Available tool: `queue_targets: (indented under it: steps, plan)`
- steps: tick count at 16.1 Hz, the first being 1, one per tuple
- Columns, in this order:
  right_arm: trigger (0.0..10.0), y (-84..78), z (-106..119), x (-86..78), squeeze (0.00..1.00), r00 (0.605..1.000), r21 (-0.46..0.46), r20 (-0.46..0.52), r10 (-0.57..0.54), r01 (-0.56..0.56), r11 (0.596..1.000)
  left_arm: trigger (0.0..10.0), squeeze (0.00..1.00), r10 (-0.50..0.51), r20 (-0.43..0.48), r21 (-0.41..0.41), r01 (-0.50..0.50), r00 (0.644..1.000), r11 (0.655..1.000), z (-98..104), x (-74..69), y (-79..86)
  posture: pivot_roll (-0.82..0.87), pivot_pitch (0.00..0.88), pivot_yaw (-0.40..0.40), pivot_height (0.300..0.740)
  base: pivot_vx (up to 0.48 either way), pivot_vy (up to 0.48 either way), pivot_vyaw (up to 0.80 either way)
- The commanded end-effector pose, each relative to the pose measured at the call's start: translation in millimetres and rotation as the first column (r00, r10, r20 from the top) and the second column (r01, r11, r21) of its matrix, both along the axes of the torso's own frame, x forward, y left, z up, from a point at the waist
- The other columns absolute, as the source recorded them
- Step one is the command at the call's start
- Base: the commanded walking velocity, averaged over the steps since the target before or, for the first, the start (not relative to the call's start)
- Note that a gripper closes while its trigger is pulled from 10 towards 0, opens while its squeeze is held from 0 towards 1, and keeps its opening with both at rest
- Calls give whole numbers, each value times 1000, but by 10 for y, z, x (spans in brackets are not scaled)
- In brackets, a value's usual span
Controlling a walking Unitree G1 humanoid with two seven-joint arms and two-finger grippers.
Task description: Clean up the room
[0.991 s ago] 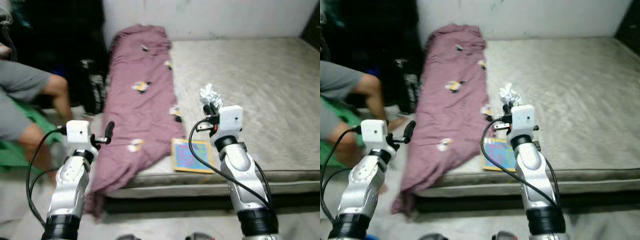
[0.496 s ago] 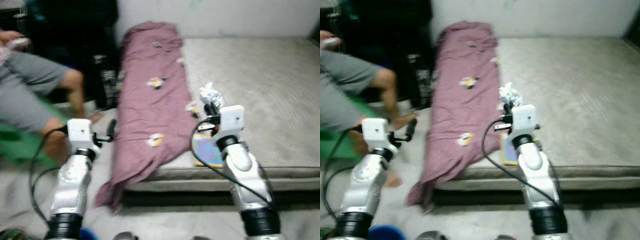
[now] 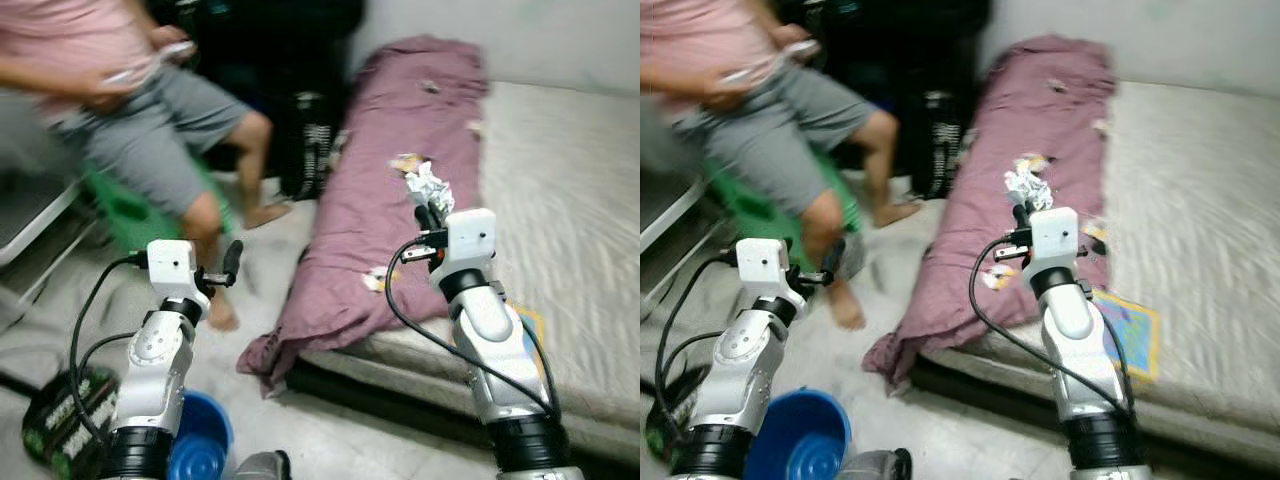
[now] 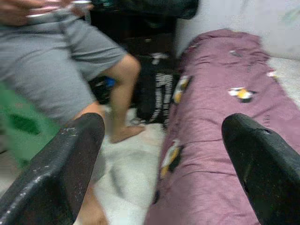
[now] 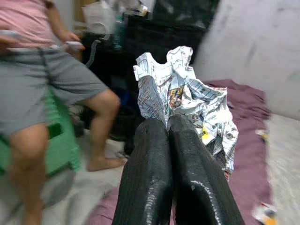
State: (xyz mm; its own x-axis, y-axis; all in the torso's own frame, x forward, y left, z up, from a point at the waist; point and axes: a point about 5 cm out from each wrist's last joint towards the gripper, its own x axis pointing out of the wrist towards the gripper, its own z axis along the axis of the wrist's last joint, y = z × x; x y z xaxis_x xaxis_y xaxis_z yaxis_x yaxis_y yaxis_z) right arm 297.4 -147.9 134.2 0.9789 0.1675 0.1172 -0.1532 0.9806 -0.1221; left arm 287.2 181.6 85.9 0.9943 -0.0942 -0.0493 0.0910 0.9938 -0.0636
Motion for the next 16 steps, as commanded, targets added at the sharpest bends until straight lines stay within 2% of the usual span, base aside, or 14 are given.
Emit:
queue_targets:
  steps: [1,4,7,9,12,16]
  plan:
    - [10000,-25,56,9,0,999,-1,30,-17,17,1000,10000,0,35,11,6,-35,999,999,17,-4,46,-72,0,53,740,0,0,800]
    - [10000,-14,33,15,0,1000,1,25,-17,17,1000,10000,0,69,-2,8,-69,998,998,-14,-33,76,-66,0,51,740,0,0,800]
    - [10000,15,-16,30,0,1000,8,9,-6,6,1000,10000,0,156,19,24,-157,988,987,-14,-105,155,-11,0,15,740,0,0,800]
    - [10000,155,-34,80,0,999,8,-3,47,-47,999,10000,0,204,11,24,-204,979,979,-52,-200,225,6,0,-8,740,0,0,800]
    - [10000,175,-44,75,0,999,23,-7,53,-53,998,10000,0,221,6,23,-221,975,975,-77,-271,247,12,0,-16,740,0,0,800]
    - [10000,166,-61,52,0,999,23,-6,38,-38,999,10000,0,228,-3,26,-227,974,973,-69,-288,262,-11,0,13,740,0,0,800]
